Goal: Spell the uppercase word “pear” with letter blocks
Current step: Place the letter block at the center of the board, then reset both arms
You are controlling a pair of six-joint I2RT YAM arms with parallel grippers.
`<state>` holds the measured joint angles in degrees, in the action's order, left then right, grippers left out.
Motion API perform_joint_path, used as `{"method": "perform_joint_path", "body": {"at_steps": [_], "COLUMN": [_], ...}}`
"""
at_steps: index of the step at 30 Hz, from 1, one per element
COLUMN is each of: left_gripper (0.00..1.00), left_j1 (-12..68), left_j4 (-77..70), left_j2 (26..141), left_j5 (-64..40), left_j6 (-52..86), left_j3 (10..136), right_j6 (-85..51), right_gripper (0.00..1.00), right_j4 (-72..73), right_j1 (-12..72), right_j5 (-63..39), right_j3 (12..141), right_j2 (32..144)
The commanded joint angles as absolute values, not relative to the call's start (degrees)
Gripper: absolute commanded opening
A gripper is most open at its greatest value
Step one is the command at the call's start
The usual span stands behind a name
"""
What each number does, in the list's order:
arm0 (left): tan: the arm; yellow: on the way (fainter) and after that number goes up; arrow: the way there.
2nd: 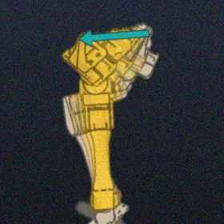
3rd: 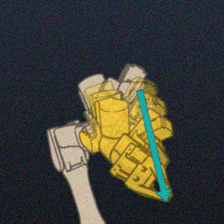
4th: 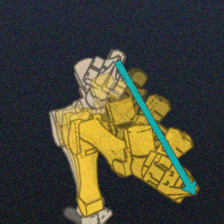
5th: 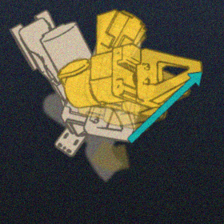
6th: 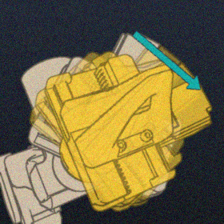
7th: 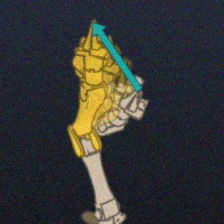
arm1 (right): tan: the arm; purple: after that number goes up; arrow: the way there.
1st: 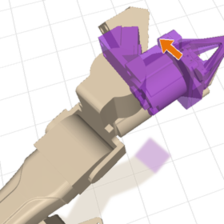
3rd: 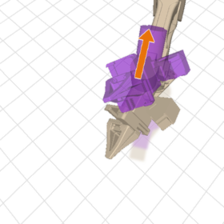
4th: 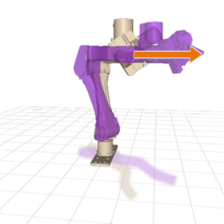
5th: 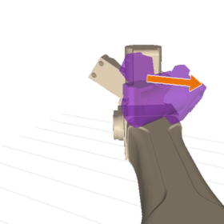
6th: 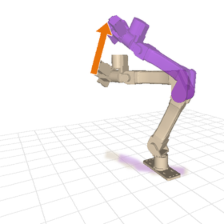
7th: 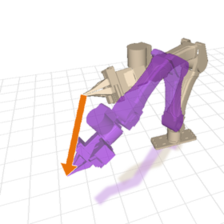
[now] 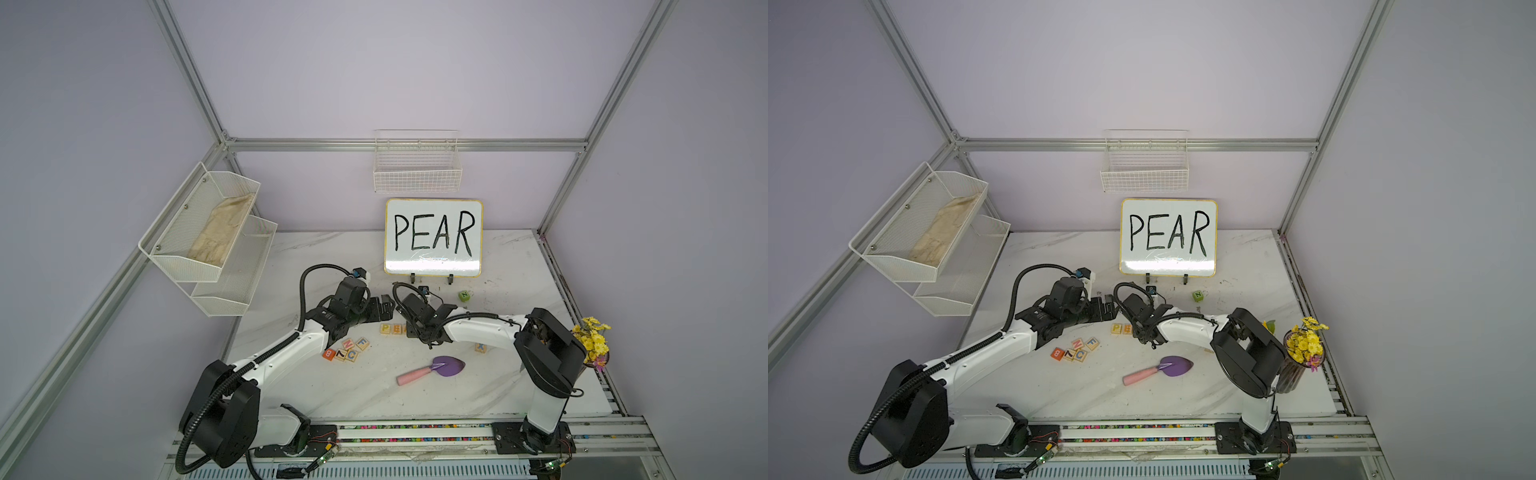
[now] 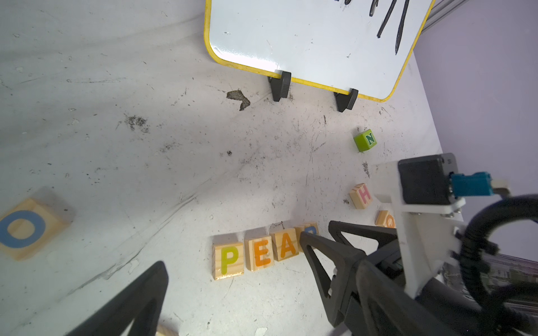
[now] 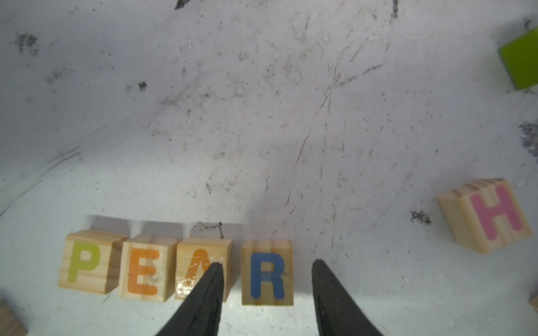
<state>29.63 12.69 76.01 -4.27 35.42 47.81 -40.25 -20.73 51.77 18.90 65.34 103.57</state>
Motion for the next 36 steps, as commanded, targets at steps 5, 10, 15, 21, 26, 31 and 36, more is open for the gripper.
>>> {"method": "perform_joint_path", "body": {"at_steps": [5, 10, 15, 21, 26, 31, 36], "left_gripper": [1.00, 1.00, 1.00, 1.00, 1.00, 1.00, 1.00], "left_j1": [28.32, 27.11, 25.39, 21.15, 15.34, 9.73, 6.39], "left_j4": [12.85, 14.68, 14.57, 11.59, 1.90, -6.16, -14.08], "left_j2": [77.14, 77.65, 75.42, 69.94, 64.32, 62.18, 64.62], "left_j5": [-2.10, 0.25, 6.58, 16.25, 22.15, 24.77, 25.90], "left_j6": [35.42, 33.51, 29.23, 23.08, 19.59, 15.14, 10.70], "left_j3": [50.29, 54.29, 56.62, 55.63, 49.70, 43.98, 38.40], "right_j6": [-36.23, -29.44, -21.69, -13.47, -10.65, -9.93, -12.80], "right_gripper": [0.73, 0.83, 0.89, 0.94, 0.97, 0.97, 0.97], "right_j4": [-22.68, -22.54, -22.32, -19.00, -12.43, -9.77, -5.79], "right_j1": [51.97, 50.15, 43.66, 32.39, 22.57, 14.85, 5.28], "right_j5": [25.37, 30.44, 35.25, 39.88, 39.24, 39.32, 34.17], "right_j3": [68.97, 70.91, 70.44, 66.15, 60.45, 55.61, 48.16], "right_j2": [99.69, 98.37, 95.22, 87.98, 83.13, 81.20, 78.95]}}
